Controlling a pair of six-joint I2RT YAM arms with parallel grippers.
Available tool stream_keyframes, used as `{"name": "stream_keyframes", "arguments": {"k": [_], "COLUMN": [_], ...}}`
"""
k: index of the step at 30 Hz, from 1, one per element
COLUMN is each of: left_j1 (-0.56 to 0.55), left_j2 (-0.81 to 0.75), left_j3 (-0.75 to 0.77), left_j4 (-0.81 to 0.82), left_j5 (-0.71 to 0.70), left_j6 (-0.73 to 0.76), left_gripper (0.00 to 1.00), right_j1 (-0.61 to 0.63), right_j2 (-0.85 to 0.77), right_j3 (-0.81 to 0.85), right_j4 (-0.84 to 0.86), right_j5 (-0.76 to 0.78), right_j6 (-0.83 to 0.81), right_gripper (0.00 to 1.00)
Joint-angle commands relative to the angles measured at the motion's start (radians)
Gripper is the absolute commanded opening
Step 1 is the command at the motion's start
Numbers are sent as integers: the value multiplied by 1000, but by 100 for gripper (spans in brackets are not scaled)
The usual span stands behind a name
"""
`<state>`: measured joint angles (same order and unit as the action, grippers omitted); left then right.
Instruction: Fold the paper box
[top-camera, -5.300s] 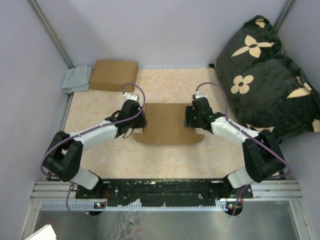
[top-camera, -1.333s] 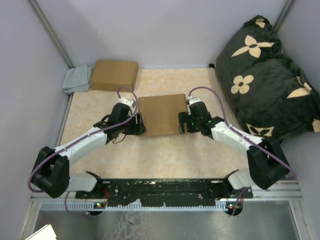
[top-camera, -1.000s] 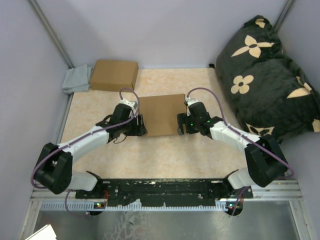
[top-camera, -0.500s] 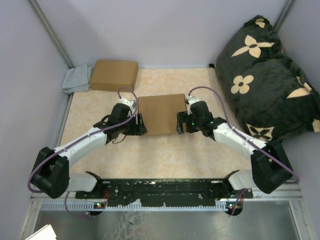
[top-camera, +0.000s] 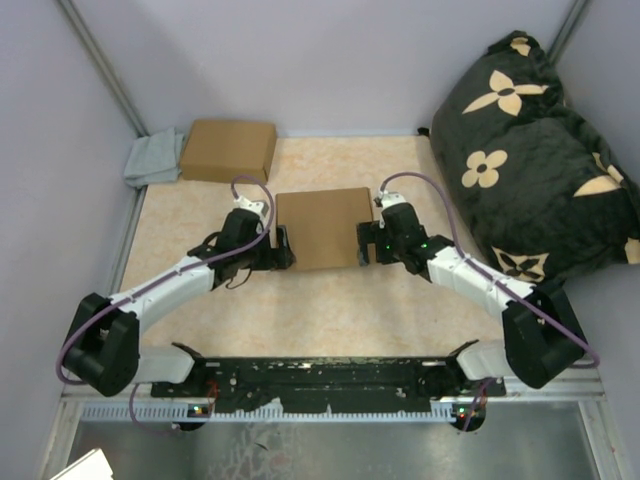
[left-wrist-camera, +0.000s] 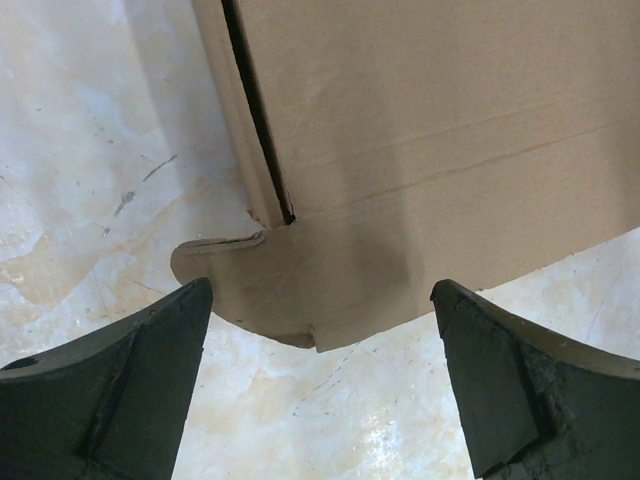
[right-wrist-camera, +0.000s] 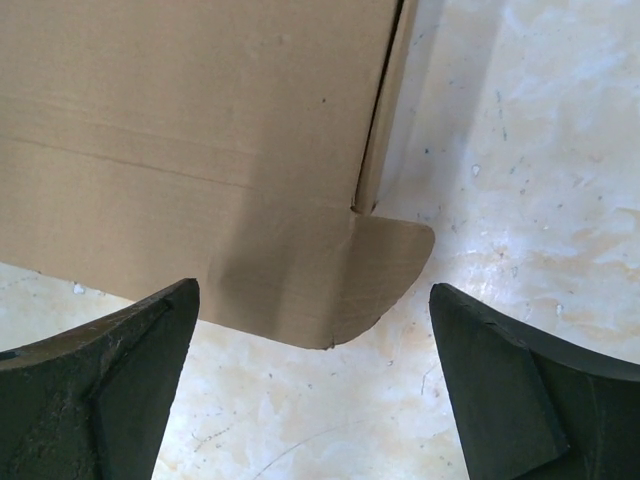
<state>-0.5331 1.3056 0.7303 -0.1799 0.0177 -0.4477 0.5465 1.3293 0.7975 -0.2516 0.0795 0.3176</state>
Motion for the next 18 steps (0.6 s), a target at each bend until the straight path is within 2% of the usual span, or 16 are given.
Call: {"name": "stream_keyframes", "arguments": {"k": [1,7,18], "left_j1": [-4,-5,-4], "left_j2": [8,2,21], "left_j3": [-20,-37,-77], "left_j4": [46,86,156], "left_j5": [-13,-7,121], "left_j6": [-5,-4,7], "left_gripper": [99,100,100], "right_j1": [-5,-5,-5], "right_j2": [7,19,22], "right_j3": [-23,-30,-39], "right_j4": [100,127,133], "right_j5": [-61,-96,-155], "right_j6": [1,-5,-24], "right_gripper": [99,99,99]}}
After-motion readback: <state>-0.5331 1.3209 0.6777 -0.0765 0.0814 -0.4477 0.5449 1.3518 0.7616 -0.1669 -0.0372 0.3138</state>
